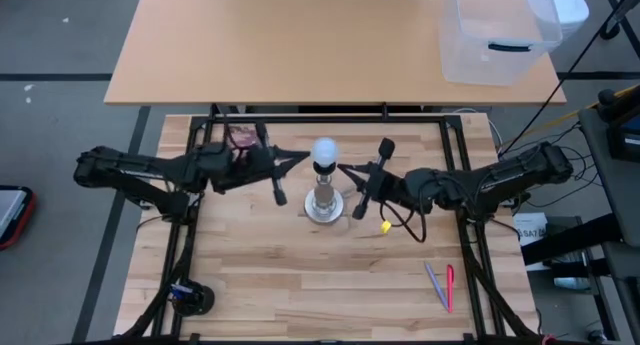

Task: Screw lightbulb
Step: Insert the lightbulb into the lamp

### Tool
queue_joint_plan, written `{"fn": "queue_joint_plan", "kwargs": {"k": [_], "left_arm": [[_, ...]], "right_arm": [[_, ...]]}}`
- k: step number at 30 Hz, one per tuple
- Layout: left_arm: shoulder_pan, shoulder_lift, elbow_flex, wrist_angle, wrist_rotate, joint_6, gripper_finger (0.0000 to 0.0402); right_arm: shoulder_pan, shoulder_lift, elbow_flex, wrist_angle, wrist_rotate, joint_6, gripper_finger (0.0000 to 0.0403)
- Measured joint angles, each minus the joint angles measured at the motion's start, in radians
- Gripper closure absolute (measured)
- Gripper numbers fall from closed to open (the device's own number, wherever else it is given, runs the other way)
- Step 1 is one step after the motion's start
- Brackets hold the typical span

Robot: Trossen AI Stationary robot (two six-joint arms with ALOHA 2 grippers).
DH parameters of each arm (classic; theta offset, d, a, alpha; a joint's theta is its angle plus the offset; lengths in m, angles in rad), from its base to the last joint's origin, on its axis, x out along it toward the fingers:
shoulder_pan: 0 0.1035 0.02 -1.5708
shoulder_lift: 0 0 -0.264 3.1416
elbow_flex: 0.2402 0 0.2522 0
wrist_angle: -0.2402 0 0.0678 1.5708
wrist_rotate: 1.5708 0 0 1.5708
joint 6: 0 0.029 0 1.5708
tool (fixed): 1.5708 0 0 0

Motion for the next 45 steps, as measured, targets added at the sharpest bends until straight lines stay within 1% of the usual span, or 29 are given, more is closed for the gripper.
{"fn": "queue_joint_plan", "kwargs": {"k": [2,6,11,16,26,37,41,45], "left_arm": [[-0.018,-0.011,0.000,-0.014,0.033,0.006,0.0399],[-0.048,-0.008,0.000,-0.047,0.062,0.008,0.0399],[-0.052,0.023,0.000,-0.037,0.090,0.005,0.0399],[-0.024,0.061,0.000,-0.012,0.092,-0.011,0.0399],[0.029,0.065,0.000,0.013,0.096,-0.013,0.0399],[0.069,0.065,0.000,-0.018,0.091,-0.028,0.0399],[0.086,0.065,0.000,-0.065,0.090,-0.061,0.0399],[0.088,0.065,0.000,-0.099,0.087,-0.073,0.0399]], "right_arm": [[-0.018,0.000,0.000,0.001,0.002,0.003,0.0403],[-0.052,0.000,0.000,0.006,0.001,0.003,0.0403],[-0.099,0.000,0.000,0.055,-0.007,-0.013,0.0403],[-0.125,-0.001,0.000,0.112,-0.087,-0.030,0.0403],[-0.123,-0.002,0.000,0.122,-0.099,-0.048,0.0403],[-0.078,-0.002,0.000,0.079,-0.114,-0.048,0.0403],[-0.053,-0.002,0.000,0.044,-0.113,-0.030,0.0403],[-0.022,-0.002,0.001,-0.048,-0.119,0.002,0.0403]]}}
